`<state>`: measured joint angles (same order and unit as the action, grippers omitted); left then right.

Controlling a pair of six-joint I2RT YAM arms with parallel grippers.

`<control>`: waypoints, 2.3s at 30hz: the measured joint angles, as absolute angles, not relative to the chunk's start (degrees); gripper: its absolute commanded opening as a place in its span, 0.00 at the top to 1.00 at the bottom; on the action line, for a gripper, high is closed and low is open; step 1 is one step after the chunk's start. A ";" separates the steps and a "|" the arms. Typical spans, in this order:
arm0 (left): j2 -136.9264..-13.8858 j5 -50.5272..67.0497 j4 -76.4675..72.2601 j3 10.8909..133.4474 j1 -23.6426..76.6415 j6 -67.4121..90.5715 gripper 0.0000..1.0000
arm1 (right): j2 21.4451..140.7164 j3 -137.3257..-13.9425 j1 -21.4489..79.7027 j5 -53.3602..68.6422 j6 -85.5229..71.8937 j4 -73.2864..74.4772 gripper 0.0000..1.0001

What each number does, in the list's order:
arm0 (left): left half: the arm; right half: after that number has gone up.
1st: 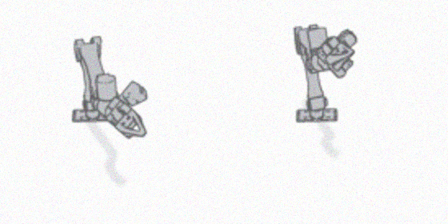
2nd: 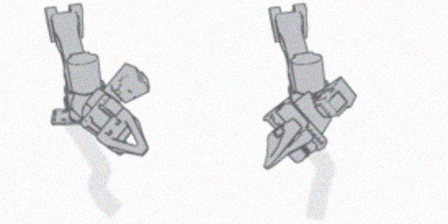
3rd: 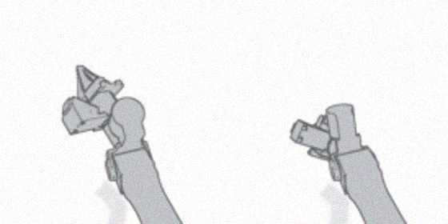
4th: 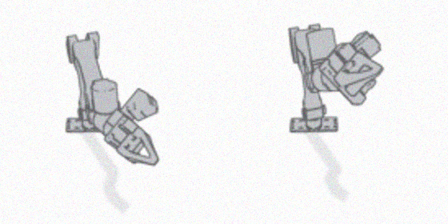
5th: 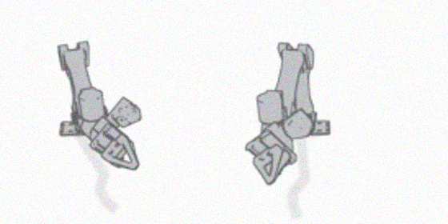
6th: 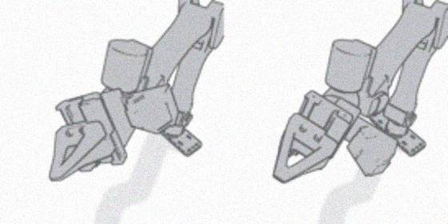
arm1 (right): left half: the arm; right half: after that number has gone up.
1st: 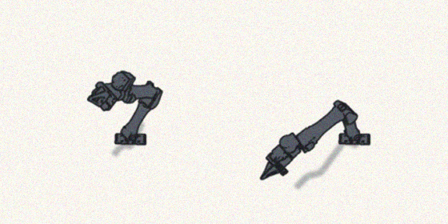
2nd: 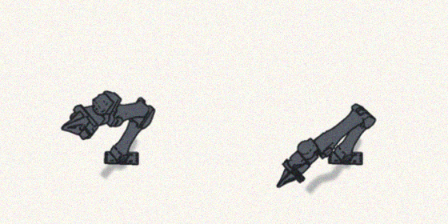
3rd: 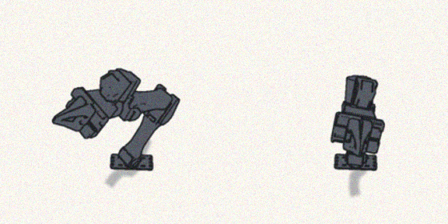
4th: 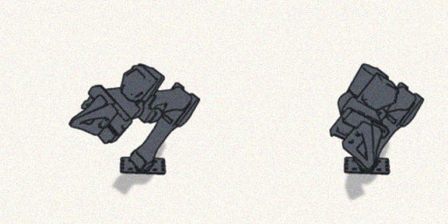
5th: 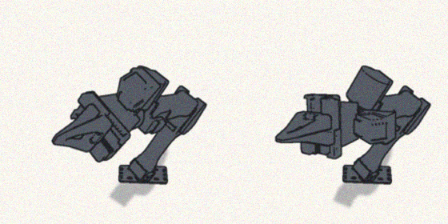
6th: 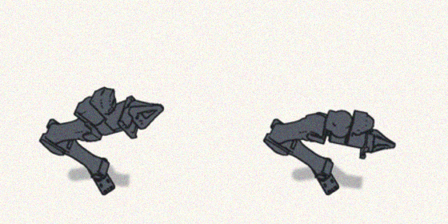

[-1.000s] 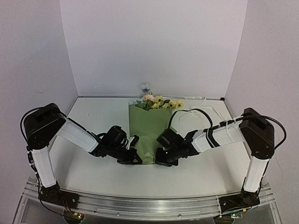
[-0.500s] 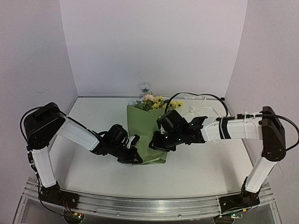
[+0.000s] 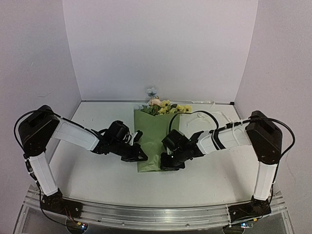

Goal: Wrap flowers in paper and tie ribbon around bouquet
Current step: Press the fold line of the folded wrapping paper.

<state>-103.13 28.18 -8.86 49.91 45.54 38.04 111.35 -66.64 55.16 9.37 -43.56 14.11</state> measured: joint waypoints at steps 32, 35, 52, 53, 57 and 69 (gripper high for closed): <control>-114.17 42.40 -12.37 52.43 36.05 43.74 0.94 | 111.20 -64.82 55.16 10.20 -44.80 10.33 0.80; -114.19 42.41 -12.38 52.47 36.05 43.69 0.93 | 111.03 -64.85 55.17 10.16 -44.61 10.59 0.79; -114.19 42.52 -12.25 52.49 36.03 43.07 0.93 | 113.43 -82.14 58.92 1.40 -39.05 23.75 0.76; -114.19 42.52 -12.25 52.49 36.05 43.03 0.93 | 114.50 -82.25 58.94 0.90 -38.82 24.04 0.76; -114.19 42.54 -12.25 52.49 36.05 42.98 0.93 | 118.91 -82.28 59.18 -0.80 -37.96 26.15 0.74; -114.17 42.96 -12.50 52.50 36.02 43.60 0.88 | 120.99 -84.24 60.76 -5.50 -36.82 30.38 0.70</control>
